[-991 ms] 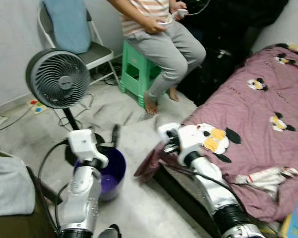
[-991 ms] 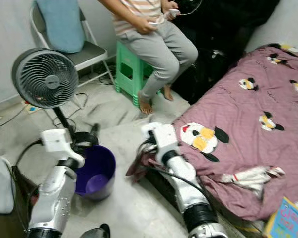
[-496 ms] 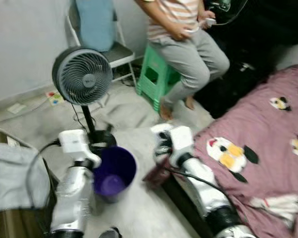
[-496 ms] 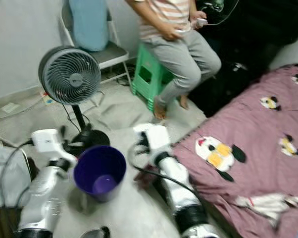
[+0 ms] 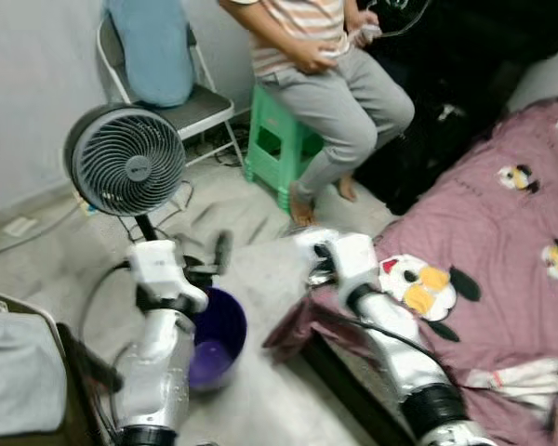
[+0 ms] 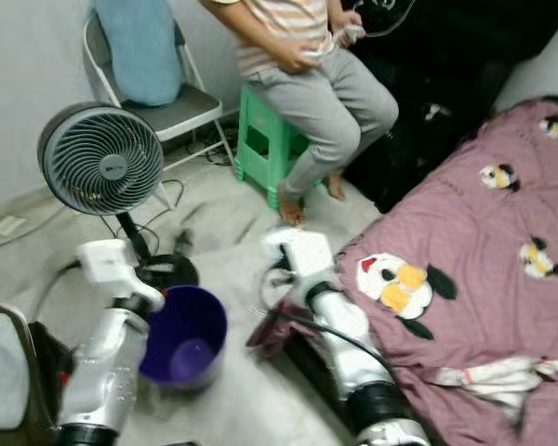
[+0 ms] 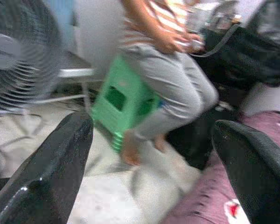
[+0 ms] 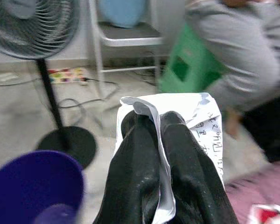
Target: Clean up the room
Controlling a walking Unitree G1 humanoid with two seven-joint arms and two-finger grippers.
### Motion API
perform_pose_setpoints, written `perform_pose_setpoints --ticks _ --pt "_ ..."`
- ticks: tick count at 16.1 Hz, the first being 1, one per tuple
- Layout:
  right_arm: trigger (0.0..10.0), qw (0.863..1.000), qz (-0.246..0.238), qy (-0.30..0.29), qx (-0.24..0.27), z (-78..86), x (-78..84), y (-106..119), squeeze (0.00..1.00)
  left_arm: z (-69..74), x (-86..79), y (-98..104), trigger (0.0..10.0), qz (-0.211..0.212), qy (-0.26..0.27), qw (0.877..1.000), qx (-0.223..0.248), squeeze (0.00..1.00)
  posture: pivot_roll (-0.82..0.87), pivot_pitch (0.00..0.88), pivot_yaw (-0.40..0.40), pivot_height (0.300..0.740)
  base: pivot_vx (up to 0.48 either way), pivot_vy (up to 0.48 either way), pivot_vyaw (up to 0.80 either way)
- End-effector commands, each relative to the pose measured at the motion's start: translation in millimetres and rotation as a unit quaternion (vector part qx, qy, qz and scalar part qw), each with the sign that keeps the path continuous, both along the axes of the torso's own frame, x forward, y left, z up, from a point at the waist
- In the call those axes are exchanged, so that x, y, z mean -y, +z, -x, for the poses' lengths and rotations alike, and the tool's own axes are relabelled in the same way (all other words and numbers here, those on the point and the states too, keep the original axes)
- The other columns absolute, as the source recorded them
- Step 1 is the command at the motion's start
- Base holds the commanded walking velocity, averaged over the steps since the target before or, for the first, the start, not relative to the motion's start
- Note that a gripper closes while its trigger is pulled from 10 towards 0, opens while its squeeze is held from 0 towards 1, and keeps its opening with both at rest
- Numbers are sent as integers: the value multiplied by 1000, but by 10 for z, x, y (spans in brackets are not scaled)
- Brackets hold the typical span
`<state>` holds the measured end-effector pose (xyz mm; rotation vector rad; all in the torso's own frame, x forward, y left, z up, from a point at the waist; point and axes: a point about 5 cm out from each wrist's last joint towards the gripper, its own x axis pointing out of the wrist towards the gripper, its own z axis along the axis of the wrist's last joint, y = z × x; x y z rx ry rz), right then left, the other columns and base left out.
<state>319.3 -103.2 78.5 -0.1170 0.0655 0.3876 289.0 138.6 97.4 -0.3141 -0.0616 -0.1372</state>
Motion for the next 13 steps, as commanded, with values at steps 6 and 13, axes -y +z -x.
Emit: perform_pose_setpoints --ticks 6,13 --pt "10000 1000 -10 20 9 -15 -143 69 0 0 -120 -10 10000 -11 14 1000 -7 0 -10 91 -38 740 278 0 729" --pt "10000 1000 -10 19 6 -20 -142 65 0 -10 -121 -14 10000 -12 16 1000 -10 0 -11 90 -38 740 0 0 325"
